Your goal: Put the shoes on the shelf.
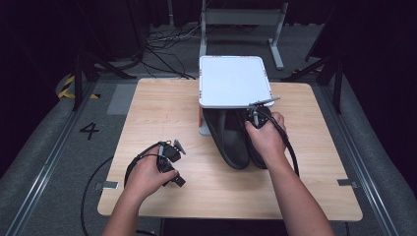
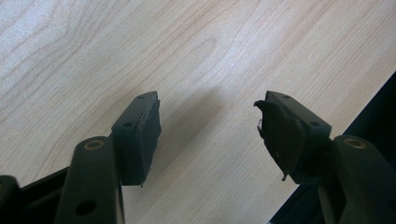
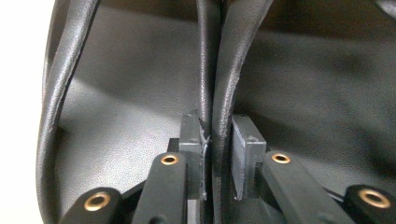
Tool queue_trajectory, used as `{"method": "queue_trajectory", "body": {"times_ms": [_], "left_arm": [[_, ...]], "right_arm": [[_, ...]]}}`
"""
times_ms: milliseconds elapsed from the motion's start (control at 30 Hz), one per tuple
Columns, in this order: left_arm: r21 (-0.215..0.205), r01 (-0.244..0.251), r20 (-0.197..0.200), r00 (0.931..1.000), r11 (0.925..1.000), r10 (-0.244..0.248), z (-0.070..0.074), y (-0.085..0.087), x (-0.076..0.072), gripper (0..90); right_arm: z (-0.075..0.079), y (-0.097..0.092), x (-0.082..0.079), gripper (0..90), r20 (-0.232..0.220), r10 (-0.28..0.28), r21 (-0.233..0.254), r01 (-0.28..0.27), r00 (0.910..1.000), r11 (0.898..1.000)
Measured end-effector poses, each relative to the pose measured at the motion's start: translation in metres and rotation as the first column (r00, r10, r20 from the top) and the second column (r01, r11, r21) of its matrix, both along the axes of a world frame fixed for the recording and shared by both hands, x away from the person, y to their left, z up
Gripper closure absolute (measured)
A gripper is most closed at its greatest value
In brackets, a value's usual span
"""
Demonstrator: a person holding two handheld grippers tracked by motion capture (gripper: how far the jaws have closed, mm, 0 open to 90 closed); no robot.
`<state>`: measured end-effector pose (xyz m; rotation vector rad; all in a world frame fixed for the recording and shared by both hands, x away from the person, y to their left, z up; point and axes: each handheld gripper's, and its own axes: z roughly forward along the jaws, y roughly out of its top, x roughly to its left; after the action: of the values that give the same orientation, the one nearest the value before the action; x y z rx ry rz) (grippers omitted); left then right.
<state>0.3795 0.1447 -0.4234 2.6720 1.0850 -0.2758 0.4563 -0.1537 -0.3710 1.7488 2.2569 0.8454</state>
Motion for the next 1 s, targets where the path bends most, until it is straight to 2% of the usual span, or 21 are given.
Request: {"method": "queue_trajectory", "body": {"times_ms": [233, 400, 467, 533, 567, 600, 633, 700, 733, 800, 867, 900, 1000], "left_arm": [[-0.001, 0.001, -0.003, 1.0, 1.0, -0.001, 0.0, 0.0, 0.0, 38.5], [-0.004, -0.001, -0.005, 1.0, 1.0, 0.001, 0.0, 0.001, 0.0, 38.5], [-0.006, 0.003, -0.005, 1.0, 1.0, -0.003, 0.0, 0.001, 0.0, 38.6], [-0.008, 0.002, -0.004, 1.0, 1.0, -0.002, 0.0, 0.001, 0.0, 38.3], [-0.008, 0.002, -0.004, 1.0, 1.0, -0.002, 0.0, 0.001, 0.0, 38.1], [-0.01, 0.0, -0.002, 1.0, 0.9999, 0.0, 0.0, 0.002, 0.0, 38.2], [-0.008, -0.002, -0.004, 1.0, 1.0, 0.002, 0.0, 0.002, 0.001, 38.2], [-0.008, -0.004, -0.001, 1.0, 1.0, 0.004, 0.0, 0.002, 0.001, 38.2], [-0.013, -0.004, -0.002, 1.0, 0.9999, 0.004, 0.0, 0.001, 0.001, 38.2], [-0.006, 0.007, 0.003, 1.0, 1.0, -0.007, 0.0, 0.0, 0.002, 38.2], [-0.009, 0.006, 0.004, 1.0, 0.9999, -0.006, 0.0, -0.003, 0.002, 38.1], [-0.009, 0.006, 0.004, 1.0, 0.9999, -0.006, 0.0, -0.003, 0.002, 37.9], [-0.014, 0.003, 0.015, 0.9999, 0.9999, -0.003, 0.001, -0.007, 0.003, 37.1]], "right_arm": [[-0.003, 0.012, 0.02, 77.1, 0.0, -0.043, -0.02, 0.043, 0.9991, 0.999], [-0.01, 0.016, 0.032, 77.2, -0.013, -0.079, -0.003, 0.079, 0.9968, 0.997], [-0.013, 0.02, 0.037, 76.9, -0.004, -0.086, -0.009, 0.086, 0.9963, 0.996], [-0.016, 0.024, 0.039, 73.3, 0.06, -0.078, -0.033, 0.08, 0.9952, 0.996], [-0.016, 0.024, 0.039, 73.3, 0.06, -0.078, -0.033, 0.08, 0.9952, 0.996], [-0.021, 0.028, 0.04, 49.1, 0.172, -0.042, 0.002, 0.043, 0.9842, 0.999], [-0.021, 0.028, 0.039, 48.6, 0.171, -0.031, 0.022, 0.027, 0.9847, 0.999], [-0.021, 0.027, 0.038, 46.1, 0.17, -0.018, 0.022, 0.015, 0.9853, 1.0], [-0.018, 0.023, 0.033, 42.7, 0.217, -0.005, 0.005, 0.004, 0.9761, 1.0], [-0.016, 0.021, 0.03, 42.7, 0.231, 0.003, 0.001, -0.003, 0.9728, 1.0], [-0.009, 0.01, 0.019, 41.4, 0.254, 0.02, 0.016, -0.025, 0.9669, 1.0], [-0.009, 0.01, 0.019, 41.4, 0.254, 0.02, 0.016, -0.025, 0.9669, 1.0], [-0.002, -0.007, 0.004, 41.2, 0.274, 0.035, 0.023, -0.043, 0.9611, 0.999]]}}
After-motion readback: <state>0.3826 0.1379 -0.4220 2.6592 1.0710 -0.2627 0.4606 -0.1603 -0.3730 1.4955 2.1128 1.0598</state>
